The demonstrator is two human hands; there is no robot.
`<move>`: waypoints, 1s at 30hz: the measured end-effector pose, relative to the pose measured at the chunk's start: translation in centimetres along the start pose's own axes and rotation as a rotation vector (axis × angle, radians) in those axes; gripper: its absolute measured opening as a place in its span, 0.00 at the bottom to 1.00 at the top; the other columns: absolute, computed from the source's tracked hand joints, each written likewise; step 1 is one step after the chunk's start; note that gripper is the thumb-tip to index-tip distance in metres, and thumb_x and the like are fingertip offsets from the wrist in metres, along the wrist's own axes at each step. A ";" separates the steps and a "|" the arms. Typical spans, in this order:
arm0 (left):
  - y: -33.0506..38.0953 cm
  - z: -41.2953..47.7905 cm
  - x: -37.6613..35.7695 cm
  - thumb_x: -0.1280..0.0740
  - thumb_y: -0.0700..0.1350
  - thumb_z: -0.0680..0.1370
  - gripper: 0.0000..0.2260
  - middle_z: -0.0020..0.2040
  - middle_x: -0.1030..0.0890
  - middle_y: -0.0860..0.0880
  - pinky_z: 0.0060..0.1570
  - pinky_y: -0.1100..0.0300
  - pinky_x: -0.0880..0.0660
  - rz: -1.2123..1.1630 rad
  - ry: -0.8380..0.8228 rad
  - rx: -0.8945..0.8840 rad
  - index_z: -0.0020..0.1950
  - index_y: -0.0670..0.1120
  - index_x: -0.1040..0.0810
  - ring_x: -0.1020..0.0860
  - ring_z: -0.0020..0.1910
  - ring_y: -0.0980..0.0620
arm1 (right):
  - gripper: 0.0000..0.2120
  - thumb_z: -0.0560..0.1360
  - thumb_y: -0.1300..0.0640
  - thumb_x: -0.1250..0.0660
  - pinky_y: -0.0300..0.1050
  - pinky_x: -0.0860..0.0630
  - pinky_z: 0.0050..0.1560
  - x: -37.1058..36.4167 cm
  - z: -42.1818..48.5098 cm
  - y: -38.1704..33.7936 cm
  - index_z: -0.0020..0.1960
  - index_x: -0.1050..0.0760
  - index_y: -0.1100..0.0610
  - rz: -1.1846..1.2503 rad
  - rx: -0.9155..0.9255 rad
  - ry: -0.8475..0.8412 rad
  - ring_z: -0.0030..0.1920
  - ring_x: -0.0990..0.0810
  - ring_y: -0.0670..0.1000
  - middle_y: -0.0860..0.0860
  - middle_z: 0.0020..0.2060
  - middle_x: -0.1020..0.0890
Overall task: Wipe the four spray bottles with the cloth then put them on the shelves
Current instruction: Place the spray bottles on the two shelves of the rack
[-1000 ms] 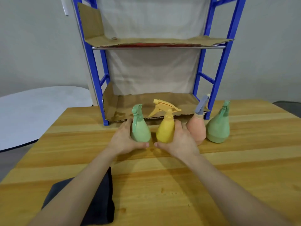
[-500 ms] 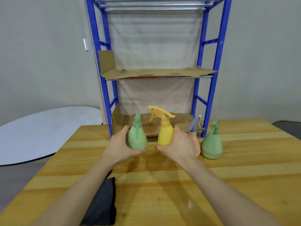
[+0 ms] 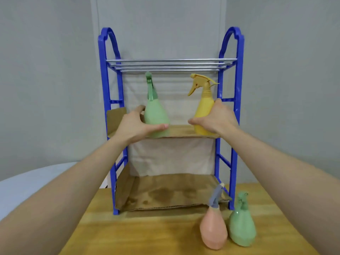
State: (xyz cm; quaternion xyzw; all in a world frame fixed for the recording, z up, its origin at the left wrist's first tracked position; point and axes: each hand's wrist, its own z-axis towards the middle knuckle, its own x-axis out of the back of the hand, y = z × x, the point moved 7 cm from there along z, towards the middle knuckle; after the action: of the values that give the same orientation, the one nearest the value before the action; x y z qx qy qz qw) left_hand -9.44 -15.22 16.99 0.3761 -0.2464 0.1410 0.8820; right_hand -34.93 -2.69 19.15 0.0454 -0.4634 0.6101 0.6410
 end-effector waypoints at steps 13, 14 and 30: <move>-5.1 11.0 -8.0 0.16 0.56 0.70 0.40 0.67 0.20 0.49 0.58 0.57 0.25 0.076 -0.282 0.178 0.76 0.45 0.28 0.20 0.60 0.49 | 0.52 0.63 0.31 0.17 0.56 0.20 0.57 -9.3 8.1 3.0 0.73 0.35 0.58 -0.071 -0.117 -0.041 0.63 0.19 0.62 0.57 0.62 0.21; -5.2 10.9 -8.0 0.16 0.58 0.70 0.42 0.68 0.20 0.49 0.59 0.57 0.25 0.086 -0.285 0.178 0.77 0.45 0.29 0.21 0.60 0.48 | 0.54 0.61 0.29 0.18 0.59 0.19 0.59 -9.3 8.2 3.1 0.73 0.36 0.58 -0.077 -0.126 -0.067 0.63 0.19 0.61 0.57 0.62 0.21; -2.4 -10.1 -4.6 0.19 0.52 0.75 0.17 0.53 0.14 0.53 0.51 0.59 0.18 0.059 -0.152 -0.036 0.62 0.51 0.17 0.15 0.51 0.54 | 0.15 0.77 0.49 0.28 0.50 0.20 0.53 0.2 -13.1 14.6 0.58 0.18 0.57 -0.053 -0.124 -0.009 0.55 0.16 0.60 0.55 0.53 0.15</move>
State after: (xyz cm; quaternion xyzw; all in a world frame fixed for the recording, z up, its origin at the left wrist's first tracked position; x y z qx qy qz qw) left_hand -8.98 -9.75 7.09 0.3626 -0.3259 0.1338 0.8628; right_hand -39.98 9.27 4.43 0.0207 -0.5020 0.5630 0.6562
